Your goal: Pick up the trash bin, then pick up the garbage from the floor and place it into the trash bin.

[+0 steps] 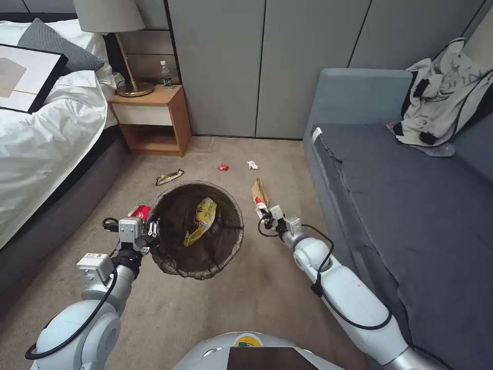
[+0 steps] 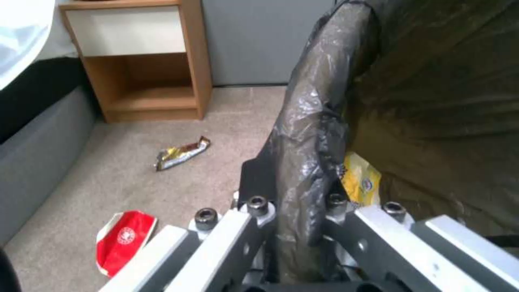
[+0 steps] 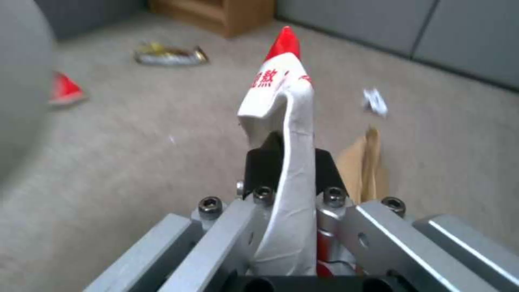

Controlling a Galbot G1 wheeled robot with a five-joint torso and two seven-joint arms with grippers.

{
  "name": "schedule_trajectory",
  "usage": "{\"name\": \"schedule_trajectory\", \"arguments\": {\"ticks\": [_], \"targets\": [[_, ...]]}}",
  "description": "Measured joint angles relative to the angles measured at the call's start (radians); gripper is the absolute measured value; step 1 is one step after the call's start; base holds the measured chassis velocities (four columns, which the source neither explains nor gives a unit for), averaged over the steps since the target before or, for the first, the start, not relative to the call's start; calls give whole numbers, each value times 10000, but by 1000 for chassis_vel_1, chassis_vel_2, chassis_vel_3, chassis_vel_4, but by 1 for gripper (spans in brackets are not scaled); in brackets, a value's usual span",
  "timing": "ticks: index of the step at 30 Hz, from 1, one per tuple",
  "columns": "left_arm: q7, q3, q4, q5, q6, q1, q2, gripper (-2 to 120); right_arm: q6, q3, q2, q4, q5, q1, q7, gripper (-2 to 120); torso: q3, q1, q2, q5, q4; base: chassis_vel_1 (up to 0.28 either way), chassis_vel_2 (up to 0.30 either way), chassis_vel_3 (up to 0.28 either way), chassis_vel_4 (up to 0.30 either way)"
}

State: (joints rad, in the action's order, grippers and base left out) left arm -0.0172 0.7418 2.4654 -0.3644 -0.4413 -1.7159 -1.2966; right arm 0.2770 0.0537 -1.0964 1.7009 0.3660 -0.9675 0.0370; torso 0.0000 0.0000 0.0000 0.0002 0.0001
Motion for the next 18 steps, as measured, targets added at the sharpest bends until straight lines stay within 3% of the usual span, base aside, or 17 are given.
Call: {"name": "schedule_trajectory", "arguments": {"ticks": [6,14,18], "targets": [[27,-30,-65,11,-1,24,16,2,694,66,1113,1723,966,124,289,0,0,0,0,-2,-1,0,0,0,0],[33,-134,-207,270,-67,53,9,2,1003,555,2276,2925,1959,270,867,0,0,0,0,0,-2,0,0,0,0],[58,-189,-306,360,-177,54,21,2,1241,1006,3117,3558,3223,377,1529,0,0,0,0,2,-2,0,0,0,0]]}}
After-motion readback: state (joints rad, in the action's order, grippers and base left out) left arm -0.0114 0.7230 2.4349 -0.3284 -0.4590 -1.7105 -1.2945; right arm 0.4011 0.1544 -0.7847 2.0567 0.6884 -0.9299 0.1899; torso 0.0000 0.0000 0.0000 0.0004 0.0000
